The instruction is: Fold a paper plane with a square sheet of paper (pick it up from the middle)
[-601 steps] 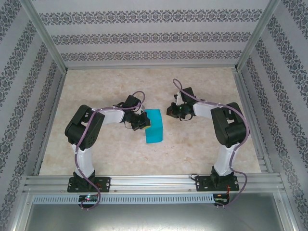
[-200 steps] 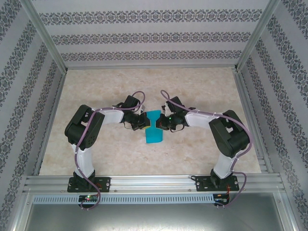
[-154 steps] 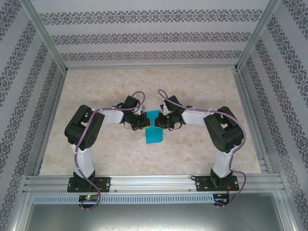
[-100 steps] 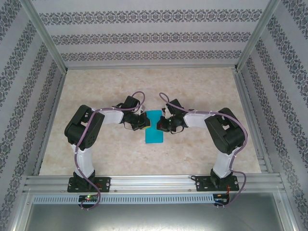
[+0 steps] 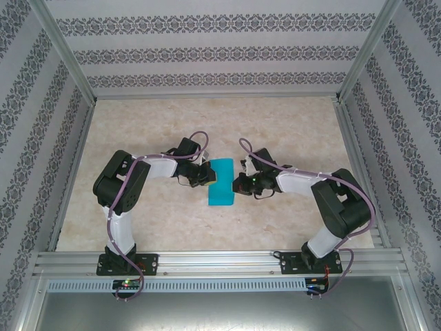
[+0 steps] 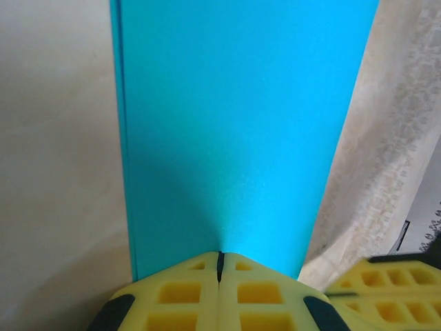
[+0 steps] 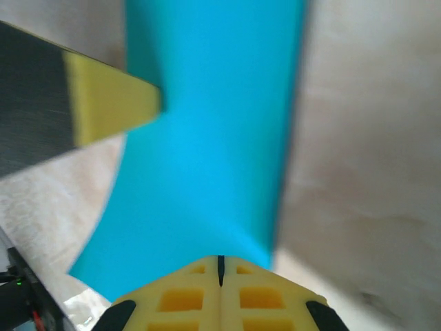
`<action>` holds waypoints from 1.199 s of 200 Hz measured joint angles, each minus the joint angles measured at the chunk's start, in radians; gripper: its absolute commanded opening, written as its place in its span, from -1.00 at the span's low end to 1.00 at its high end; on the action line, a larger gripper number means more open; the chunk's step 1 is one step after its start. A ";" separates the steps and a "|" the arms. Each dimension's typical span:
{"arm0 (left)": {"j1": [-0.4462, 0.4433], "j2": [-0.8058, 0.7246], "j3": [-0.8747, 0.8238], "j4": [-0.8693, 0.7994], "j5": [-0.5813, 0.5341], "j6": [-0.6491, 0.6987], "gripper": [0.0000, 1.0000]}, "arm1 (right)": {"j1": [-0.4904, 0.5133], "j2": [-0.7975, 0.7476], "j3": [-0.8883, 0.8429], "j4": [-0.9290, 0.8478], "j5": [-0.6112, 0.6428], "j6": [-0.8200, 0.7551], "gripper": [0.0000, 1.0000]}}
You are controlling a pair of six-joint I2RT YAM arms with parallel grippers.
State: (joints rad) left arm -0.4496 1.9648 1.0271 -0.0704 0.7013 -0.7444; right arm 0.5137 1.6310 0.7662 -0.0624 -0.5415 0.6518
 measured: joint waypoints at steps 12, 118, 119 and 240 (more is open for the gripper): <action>0.000 0.000 0.000 0.000 0.000 0.001 -1.00 | 0.018 0.007 0.034 0.013 -0.001 0.004 -1.00; 0.007 0.003 0.001 0.000 0.007 0.008 -1.00 | 0.040 0.121 -0.014 0.150 -0.032 0.030 -1.00; 0.007 0.003 0.001 0.000 0.007 0.008 -1.00 | 0.040 0.119 -0.017 0.151 -0.032 0.030 -1.00; 0.019 0.003 0.013 -0.007 0.035 0.039 -1.00 | 0.040 -0.204 -0.182 -0.109 -0.014 -0.030 -1.00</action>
State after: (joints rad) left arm -0.4309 1.9675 1.0401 -0.0772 0.7364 -0.7055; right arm 0.5541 1.4265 0.5846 -0.1715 -0.5552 0.6220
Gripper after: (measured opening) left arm 0.065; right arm 0.038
